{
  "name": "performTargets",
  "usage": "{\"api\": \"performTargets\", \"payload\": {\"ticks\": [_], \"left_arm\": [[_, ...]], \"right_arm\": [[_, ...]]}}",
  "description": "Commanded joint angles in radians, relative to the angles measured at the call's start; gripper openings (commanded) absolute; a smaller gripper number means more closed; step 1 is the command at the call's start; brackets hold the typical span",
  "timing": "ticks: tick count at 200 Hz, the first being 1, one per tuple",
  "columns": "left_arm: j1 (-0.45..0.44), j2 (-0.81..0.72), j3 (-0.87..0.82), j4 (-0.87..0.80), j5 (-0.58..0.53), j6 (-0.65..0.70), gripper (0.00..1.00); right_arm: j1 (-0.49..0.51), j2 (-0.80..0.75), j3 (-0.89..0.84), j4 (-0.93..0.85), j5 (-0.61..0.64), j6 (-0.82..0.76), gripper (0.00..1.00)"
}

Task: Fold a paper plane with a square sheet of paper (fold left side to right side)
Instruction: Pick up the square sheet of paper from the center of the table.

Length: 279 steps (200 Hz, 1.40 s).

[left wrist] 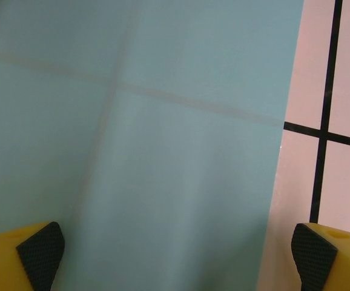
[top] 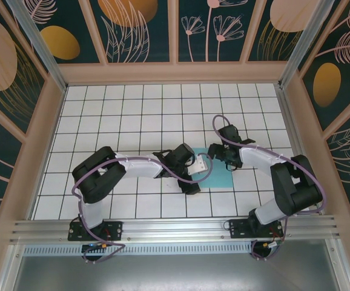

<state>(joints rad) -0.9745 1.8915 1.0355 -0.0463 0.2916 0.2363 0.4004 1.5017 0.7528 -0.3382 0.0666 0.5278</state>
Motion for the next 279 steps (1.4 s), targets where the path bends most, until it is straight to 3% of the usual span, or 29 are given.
{"api": "performTargets", "payload": {"ticks": [1, 80, 133, 157, 216, 232, 279], "left_arm": [[-0.002, 0.024, -0.005, -0.03, 0.027, 0.01, 0.99], [-0.003, 0.024, -0.008, -0.026, 0.029, 0.008, 0.99], [-0.002, 0.022, -0.01, -0.019, 0.024, 0.001, 0.98], [-0.003, 0.02, -0.01, -0.009, 0.029, -0.006, 0.98], [0.013, -0.125, -0.082, 0.079, -0.094, -0.011, 0.98], [0.058, -0.217, -0.115, 0.112, -0.073, -0.063, 0.98], [0.258, -0.462, -0.25, 0.281, -0.014, -0.322, 0.99]], "right_arm": [[0.012, 0.009, 0.011, -0.039, -0.026, 0.014, 0.99], [0.037, -0.012, -0.018, -0.007, -0.217, 0.009, 0.95], [0.038, -0.005, -0.013, -0.025, -0.216, -0.009, 0.91], [0.039, 0.007, -0.013, -0.027, -0.226, -0.016, 0.83], [0.017, -0.033, -0.049, 0.055, -0.325, -0.019, 0.47], [-0.009, -0.059, -0.071, 0.104, -0.383, -0.017, 0.39], [-0.105, -0.146, -0.15, 0.259, -0.562, -0.024, 0.33]]}}
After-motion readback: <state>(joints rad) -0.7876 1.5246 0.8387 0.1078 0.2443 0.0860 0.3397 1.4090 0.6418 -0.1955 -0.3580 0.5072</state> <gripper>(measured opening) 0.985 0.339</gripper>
